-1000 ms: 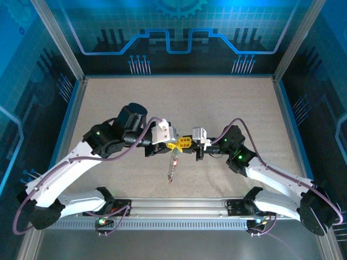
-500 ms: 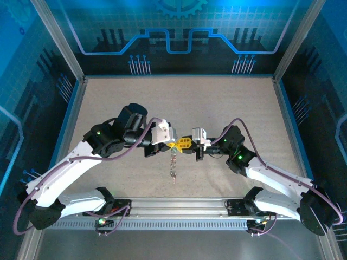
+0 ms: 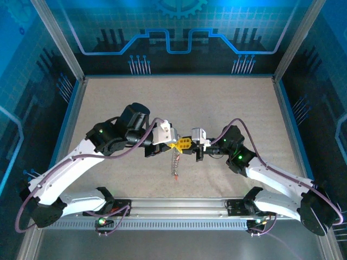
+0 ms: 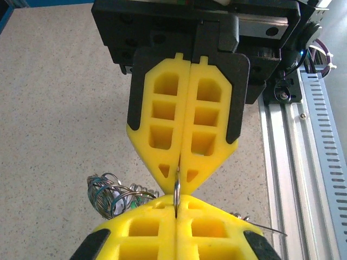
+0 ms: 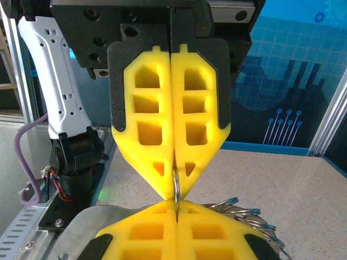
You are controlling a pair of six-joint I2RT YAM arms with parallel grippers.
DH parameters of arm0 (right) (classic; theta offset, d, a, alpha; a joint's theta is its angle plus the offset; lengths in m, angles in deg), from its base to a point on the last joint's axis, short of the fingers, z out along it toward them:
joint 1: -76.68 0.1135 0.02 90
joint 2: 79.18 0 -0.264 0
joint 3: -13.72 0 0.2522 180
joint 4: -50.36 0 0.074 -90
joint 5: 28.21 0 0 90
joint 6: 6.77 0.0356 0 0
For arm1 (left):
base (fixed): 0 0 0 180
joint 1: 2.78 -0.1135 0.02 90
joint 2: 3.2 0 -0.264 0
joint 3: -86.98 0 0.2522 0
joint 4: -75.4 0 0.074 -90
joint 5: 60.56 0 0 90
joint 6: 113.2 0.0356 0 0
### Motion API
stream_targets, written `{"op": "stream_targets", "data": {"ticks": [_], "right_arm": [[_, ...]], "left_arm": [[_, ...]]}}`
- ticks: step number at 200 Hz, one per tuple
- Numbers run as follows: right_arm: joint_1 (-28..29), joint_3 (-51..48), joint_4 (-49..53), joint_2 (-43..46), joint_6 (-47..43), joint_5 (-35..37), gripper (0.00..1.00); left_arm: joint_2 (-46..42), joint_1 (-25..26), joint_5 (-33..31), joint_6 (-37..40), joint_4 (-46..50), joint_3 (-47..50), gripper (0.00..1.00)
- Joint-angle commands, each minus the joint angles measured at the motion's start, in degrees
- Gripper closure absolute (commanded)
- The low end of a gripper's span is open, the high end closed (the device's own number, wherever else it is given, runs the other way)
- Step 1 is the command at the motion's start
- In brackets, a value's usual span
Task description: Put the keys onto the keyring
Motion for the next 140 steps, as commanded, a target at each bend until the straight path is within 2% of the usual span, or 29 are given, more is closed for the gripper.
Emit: {"op": "stream_targets", "data": {"ticks": [1, 30, 55, 72, 86, 114, 140], "right_arm": [[1.4, 3.3, 6.4, 1.9, -6.1, 0.4, 0.84], [2.6, 6.7, 21.3, 2.7, -15.8, 2.9, 0.74], [2.6, 6.6, 22.2, 2.4, -16.1, 4.0, 0.71], [2.7, 6.4, 20.2, 1.5, -14.5, 3.6, 0.71], [2.7, 6.0, 17.6, 0.7, -12.5, 3.3, 0.71], [2.7, 5.2, 12.3, -0.5, -9.3, 1.6, 0.71], [4.3, 5.7, 13.4, -1.6, -10.8, 1.6, 0.71]], "left_arm": [[0.7, -0.4, -0.1, 2.3, 4.1, -4.0, 1.00], [6.0, 0.5, -5.3, 9.1, 19.1, -13.4, 1.00], [13.7, 3.6, -14.9, 13.4, 34.2, -23.0, 1.00], [18.0, 5.0, -18.8, 14.2, 40.9, -28.4, 1.00], [18.7, 6.3, -21.3, 14.5, 40.7, -29.2, 1.00], [19.3, 7.2, -21.8, 14.3, 39.7, -30.4, 1.00], [20.5, 8.6, -25.6, 14.5, 40.1, -31.4, 1.00]]}}
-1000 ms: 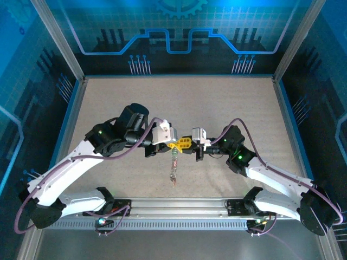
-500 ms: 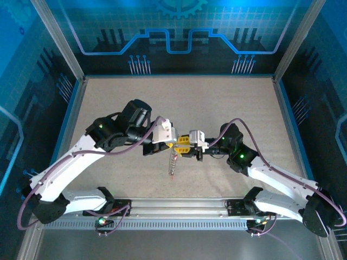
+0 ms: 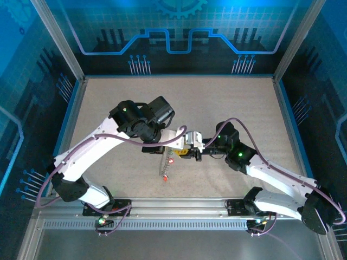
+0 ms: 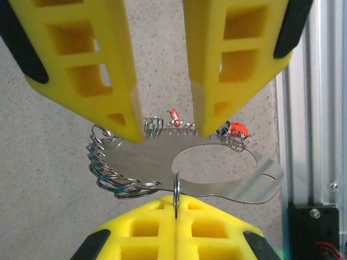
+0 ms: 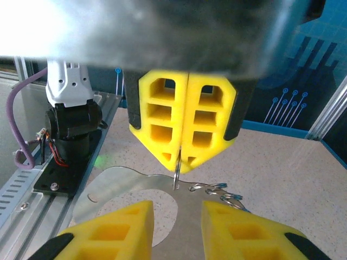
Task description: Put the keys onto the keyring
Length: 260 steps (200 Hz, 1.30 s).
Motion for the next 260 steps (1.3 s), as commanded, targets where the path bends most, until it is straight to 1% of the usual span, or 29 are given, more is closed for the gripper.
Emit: {"op": "stream_targets", "data": {"ticks": [1, 11, 25, 37, 55, 88, 114, 160, 194, 210, 224, 244, 251, 260], "right_arm": [[2.1, 0.2, -1.7, -1.1, 0.4, -0.9, 0.71], [2.3, 0.0, -2.7, -1.5, 0.9, -0.8, 0.70], [2.4, -0.8, -5.9, -2.1, 3.1, 0.0, 0.66], [2.4, -1.2, -7.9, -2.4, 4.8, 0.7, 0.65], [2.5, -1.9, -11.3, -2.9, 6.9, 1.2, 0.65], [2.5, -3.9, -17.4, -3.5, 10.4, 1.7, 0.68], [3.1, -4.6, -18.0, -3.3, 10.4, 1.8, 0.76], [3.8, -4.5, -17.3, -2.2, 9.9, 3.2, 0.77], [3.8, -4.8, -17.3, -1.0, 9.3, 4.1, 0.76], [3.8, -5.1, -17.6, -0.9, 9.2, 4.2, 0.80], [3.8, -5.4, -18.2, -0.7, 9.4, 4.1, 0.81], [3.8, -5.1, -18.0, -0.8, 9.4, 3.9, 0.82], [3.8, -5.1, -17.8, -0.8, 9.4, 3.9, 0.85], [3.8, -5.1, -17.8, -0.7, 9.4, 3.7, 0.93]], "left_arm": [[0.4, 1.3, -4.0, 1.1, 2.5, -3.0, 1.00], [0.4, 1.4, -3.3, 1.0, 2.0, -3.3, 1.00], [0.2, 1.4, -2.9, 0.9, 1.1, -3.5, 1.00], [-0.1, 1.5, -2.4, 1.2, 0.6, -3.5, 1.00], [-0.9, 1.4, -1.0, 0.9, -1.0, -3.2, 1.00], [-4.2, 1.2, 1.8, 0.7, -5.2, -0.9, 1.00], [-5.9, 0.6, 4.8, -0.1, -7.5, 0.1, 1.00], [-4.5, 0.5, 6.0, -0.5, -6.0, -1.5, 1.00], [-3.7, 0.6, 5.2, -0.5, -6.0, -2.0, 1.00], [-2.8, 1.1, 4.1, -0.7, -5.8, -3.0, 1.00], [-1.8, 2.0, 2.0, -0.4, -4.6, -3.8, 1.00], [-0.2, 2.3, 1.4, -1.1, -2.7, -5.4, 1.00], [0.0, 2.3, 1.5, -1.3, -2.6, -5.6, 1.00], [-0.1, 2.3, 1.8, -1.6, -3.0, -5.7, 1.00]]}}
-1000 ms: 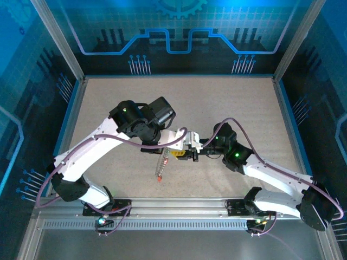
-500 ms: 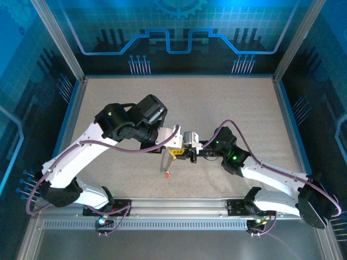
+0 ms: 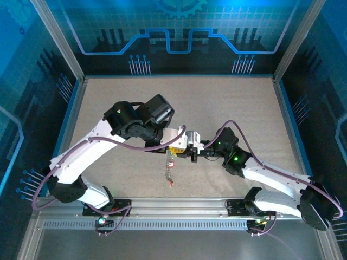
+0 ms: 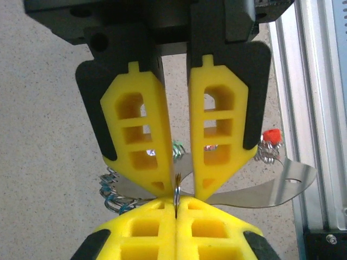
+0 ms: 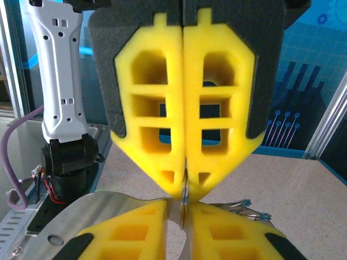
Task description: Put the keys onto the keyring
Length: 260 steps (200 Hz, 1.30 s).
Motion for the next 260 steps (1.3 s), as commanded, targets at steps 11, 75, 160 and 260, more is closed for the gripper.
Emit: {"op": "stream_targets", "data": {"ticks": [11, 75, 160, 260], "right_arm": [[0.8, -0.5, -1.8, 0.9, 0.1, -0.4, 1.00], [-0.7, -4.2, -10.8, 4.4, 2.7, -0.8, 1.00], [-1.2, -3.6, -9.1, 8.0, -1.6, -3.2, 1.00], [-1.1, -2.5, -9.8, 7.0, -1.0, -2.1, 1.00]], "left_arm": [[0.3, 0.4, -0.1, -1.7, -0.3, -2.5, 1.00], [-13.8, -3.9, 7.7, -9.0, -21.3, 14.2, 0.68], [-25.2, -9.6, 25.5, -15.9, -41.2, 32.8, 0.69], [-24.2, -9.6, 29.6, -13.3, -38.7, 34.4, 0.70]]}}
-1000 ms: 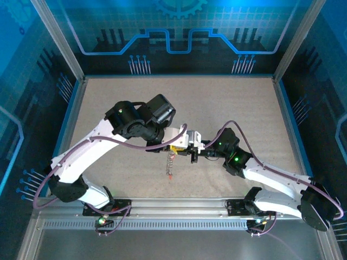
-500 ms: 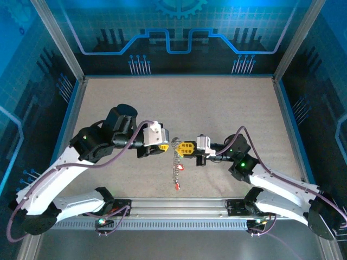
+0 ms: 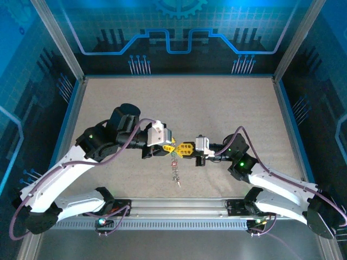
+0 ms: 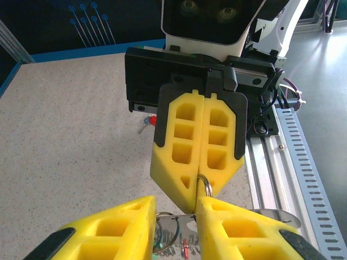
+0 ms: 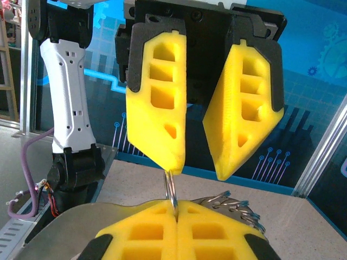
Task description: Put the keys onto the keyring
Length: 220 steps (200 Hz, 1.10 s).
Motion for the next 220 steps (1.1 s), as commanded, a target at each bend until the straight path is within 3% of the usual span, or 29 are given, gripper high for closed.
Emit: {"op": "stream_targets", "data": {"ticks": [1, 35, 82, 107, 133, 155, 220], "right_arm": [[-0.5, 2.3, -2.8, 0.5, -0.4, 0.5, 1.00], [-0.6, 2.4, -1.4, 0.9, -0.9, 0.7, 1.00], [-0.6, 2.2, -0.2, 1.0, -1.5, 0.9, 1.00], [-0.5, 2.3, 0.3, 1.0, -1.6, 0.4, 1.00], [-0.3, 2.6, 0.8, 0.7, -2.2, 0.8, 1.00], [-0.3, 2.6, 1.7, 0.7, -2.2, 2.3, 1.00], [-0.2, 3.2, 3.3, 0.1, -2.5, 2.7, 1.00]], "left_arm": [[0.3, -0.1, 3.4, 1.3, 0.8, 1.1, 0.70], [0.6, -0.3, 3.2, 1.8, 3.8, 0.8, 0.70], [-1.9, -2.8, 2.8, 1.7, 2.9, 3.2, 0.61], [-2.7, -2.6, 6.5, 3.2, 1.4, 5.3, 0.56], [0.3, -2.2, 7.9, 2.8, 0.4, 4.4, 0.67], [1.0, -2.1, 10.3, 2.2, -2.6, 4.8, 0.69], [0.8, -2.1, 9.7, 2.8, -5.7, 6.6, 0.85]]}}
